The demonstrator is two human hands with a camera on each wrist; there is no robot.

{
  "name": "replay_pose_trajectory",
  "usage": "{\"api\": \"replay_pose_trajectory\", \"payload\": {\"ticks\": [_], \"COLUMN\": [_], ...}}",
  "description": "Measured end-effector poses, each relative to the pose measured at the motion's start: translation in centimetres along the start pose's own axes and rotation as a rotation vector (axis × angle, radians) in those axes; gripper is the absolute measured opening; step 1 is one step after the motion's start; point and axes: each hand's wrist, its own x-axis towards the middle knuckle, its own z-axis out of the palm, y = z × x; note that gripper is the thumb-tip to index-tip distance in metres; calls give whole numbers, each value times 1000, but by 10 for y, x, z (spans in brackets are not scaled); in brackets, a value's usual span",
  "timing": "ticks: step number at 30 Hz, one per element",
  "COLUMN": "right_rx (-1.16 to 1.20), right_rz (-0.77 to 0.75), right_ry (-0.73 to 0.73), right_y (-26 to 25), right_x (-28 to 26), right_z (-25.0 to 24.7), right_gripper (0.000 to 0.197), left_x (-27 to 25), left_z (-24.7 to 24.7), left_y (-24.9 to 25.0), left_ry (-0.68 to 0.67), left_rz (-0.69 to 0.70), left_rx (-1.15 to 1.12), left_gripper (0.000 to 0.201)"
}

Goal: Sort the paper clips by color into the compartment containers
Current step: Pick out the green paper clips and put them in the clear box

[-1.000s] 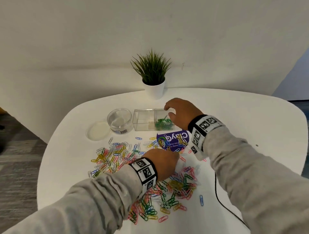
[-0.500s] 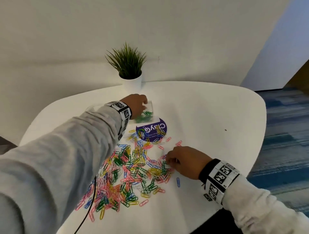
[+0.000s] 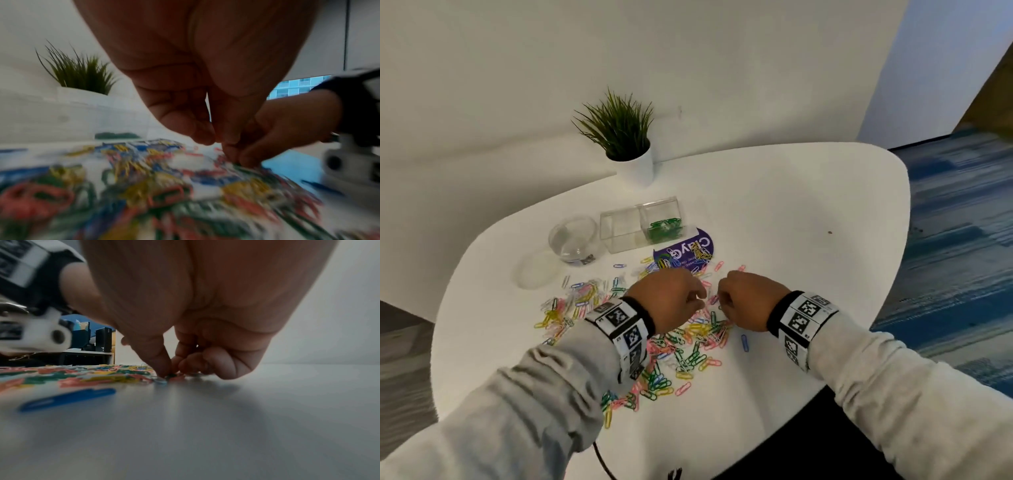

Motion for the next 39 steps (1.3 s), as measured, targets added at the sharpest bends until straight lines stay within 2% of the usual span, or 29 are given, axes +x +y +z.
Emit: {"api": "replay_pose_trajectory", "payload": {"ticks": [3,8,14,17,19,22,23,25,27,30,32,35,39], "right_rx": [-7,-48,-123,-112,-33,48,51,49,47,21,-19,-69,-123], "right_rz": [40,32,25,29,-6,-93,-110,-122,-126,-158,-183,-208,-227], "right_ry": [-17,5,137,186,181,107,76,21,-2,1,-5,0,27], "right_y": [-2,-3,1,2,3,1,0,-2,-2,-2,-2,-1,-1], "right_x": [0,-1,1,1,1,1,1,0,-1,-1,-1,-1,-1], "right_z": [-1,-1,-2,-3,-2,-2,-2,-2,-1,1,2,0,0], "right_gripper": [16,17,12,9,14,19,20,22,24,23,21,21,22], "left_x": [-3,-4,-9,-16,-22,-29,-31,-33,-35,-36,-34,-34,-33], "left_z": [24,37,28,20,19,19,18,18,19,22,25,23,24], "left_y": [11,16,7,2,-1,-1,-1,0,3,10,13,7,3], "left_ry": [-27,8,80,143,165,143,123,82,35,-46,-107,-61,42], "left_rz": [25,76,3,-194,-331,-458,-496,-547,-532,-349,-244,-254,-225], "left_rx": [-13,16,-108,-340,-564,-1028,-1134,-1201,-1072,-572,-334,-250,-142], "left_gripper": [29,24,18,7,11,20,19,21,26,26,29,31,22]}}
